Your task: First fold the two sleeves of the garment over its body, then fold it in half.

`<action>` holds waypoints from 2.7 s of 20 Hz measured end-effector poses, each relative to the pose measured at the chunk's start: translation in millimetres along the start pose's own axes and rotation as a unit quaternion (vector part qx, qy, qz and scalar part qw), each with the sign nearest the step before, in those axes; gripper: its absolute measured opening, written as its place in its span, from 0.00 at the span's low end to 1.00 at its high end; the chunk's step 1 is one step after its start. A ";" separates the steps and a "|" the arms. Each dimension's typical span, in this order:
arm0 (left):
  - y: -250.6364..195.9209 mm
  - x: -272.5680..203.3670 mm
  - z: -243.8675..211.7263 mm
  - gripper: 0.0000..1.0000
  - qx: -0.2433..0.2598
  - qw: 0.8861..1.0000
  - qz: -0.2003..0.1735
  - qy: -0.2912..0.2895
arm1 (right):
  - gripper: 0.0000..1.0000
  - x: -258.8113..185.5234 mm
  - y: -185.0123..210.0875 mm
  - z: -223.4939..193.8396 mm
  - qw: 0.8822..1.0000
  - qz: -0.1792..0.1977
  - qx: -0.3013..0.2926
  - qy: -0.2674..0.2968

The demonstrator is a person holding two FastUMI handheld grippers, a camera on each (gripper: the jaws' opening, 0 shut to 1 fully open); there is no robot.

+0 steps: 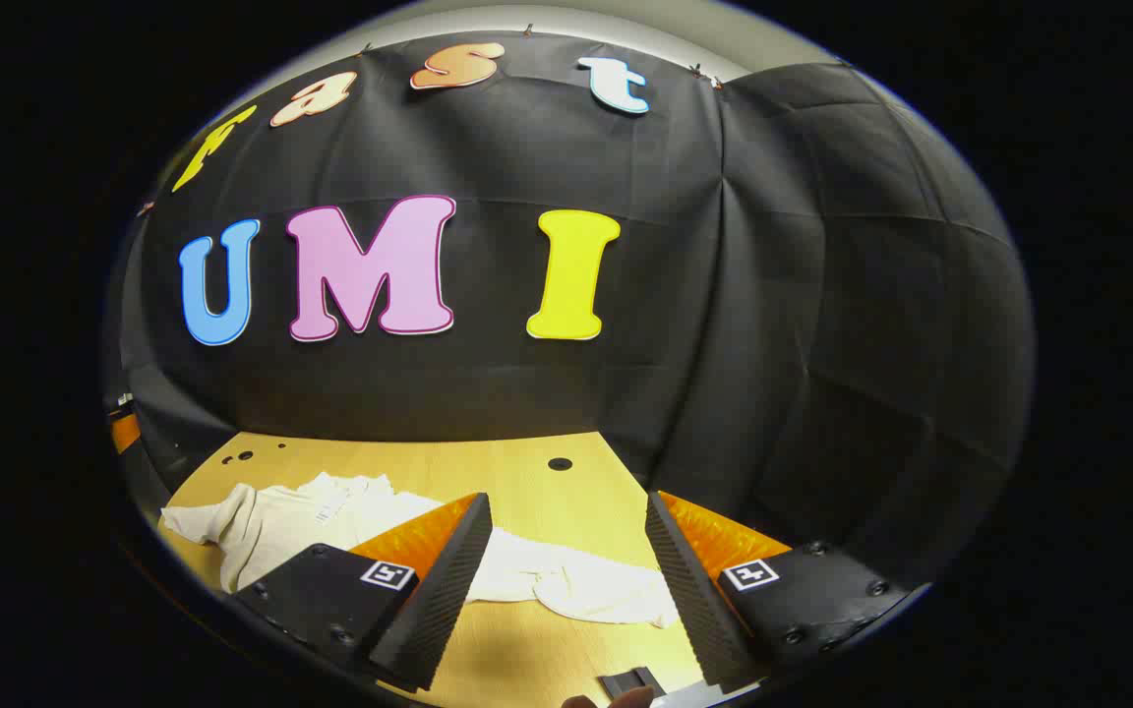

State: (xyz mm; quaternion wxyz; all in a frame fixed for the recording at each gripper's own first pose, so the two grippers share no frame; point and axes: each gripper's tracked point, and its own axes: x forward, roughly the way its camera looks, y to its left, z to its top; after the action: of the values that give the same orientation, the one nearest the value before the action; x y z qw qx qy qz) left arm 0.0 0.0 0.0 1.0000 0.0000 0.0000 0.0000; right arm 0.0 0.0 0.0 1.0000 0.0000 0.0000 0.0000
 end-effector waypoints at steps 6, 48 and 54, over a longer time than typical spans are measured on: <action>-2.8 1.1 -5.8 0.91 -0.001 1.000 -0.004 0.009 | 0.97 0.7 1.8 -7.0 1.000 0.000 0.002 0.012; -27.0 -24.8 -65.1 0.91 0.016 0.995 0.039 0.095 | 0.99 123.4 -127.3 -289.9 0.919 -0.128 0.107 0.358; -20.4 -28.6 -67.2 0.91 0.016 0.995 0.037 0.096 | 0.25 128.2 -119.4 -288.3 0.922 -0.109 0.119 0.352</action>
State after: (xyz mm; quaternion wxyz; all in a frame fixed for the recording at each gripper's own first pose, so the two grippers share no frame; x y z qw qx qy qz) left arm -28.6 -20.4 -67.2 0.9946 0.0164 0.0957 0.0365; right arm 128.2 -119.4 -288.3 0.9218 0.1195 0.3524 -0.1089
